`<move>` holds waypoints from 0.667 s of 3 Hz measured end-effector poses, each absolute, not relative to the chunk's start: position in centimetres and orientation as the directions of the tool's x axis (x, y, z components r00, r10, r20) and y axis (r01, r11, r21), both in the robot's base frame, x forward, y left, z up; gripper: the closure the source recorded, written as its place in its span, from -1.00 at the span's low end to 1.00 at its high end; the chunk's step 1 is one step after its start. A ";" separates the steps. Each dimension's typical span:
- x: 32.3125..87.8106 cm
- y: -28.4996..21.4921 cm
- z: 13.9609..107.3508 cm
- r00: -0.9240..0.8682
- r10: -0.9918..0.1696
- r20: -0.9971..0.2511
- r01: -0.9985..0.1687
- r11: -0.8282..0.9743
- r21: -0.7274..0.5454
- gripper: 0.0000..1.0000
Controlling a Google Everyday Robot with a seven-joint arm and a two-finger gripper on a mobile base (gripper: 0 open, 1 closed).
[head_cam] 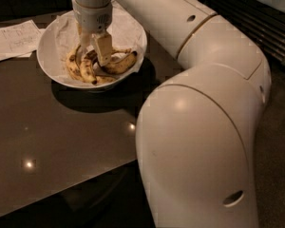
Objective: Pick banana from white bowl
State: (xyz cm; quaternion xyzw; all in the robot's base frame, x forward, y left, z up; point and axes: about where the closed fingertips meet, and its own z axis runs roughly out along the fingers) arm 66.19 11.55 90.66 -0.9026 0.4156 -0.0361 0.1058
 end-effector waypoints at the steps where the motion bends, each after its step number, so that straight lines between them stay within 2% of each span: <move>1: 66.5 11.5 90.0 0.653 -0.757 -0.029 -0.744 -0.634 -0.213 -0.14; 2: 66.6 11.6 89.6 0.664 -0.747 -0.028 -0.735 -0.645 -0.207 -0.20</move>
Offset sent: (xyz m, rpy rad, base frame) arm -0.0100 -0.0155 -0.0112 -0.0612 0.0714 0.0332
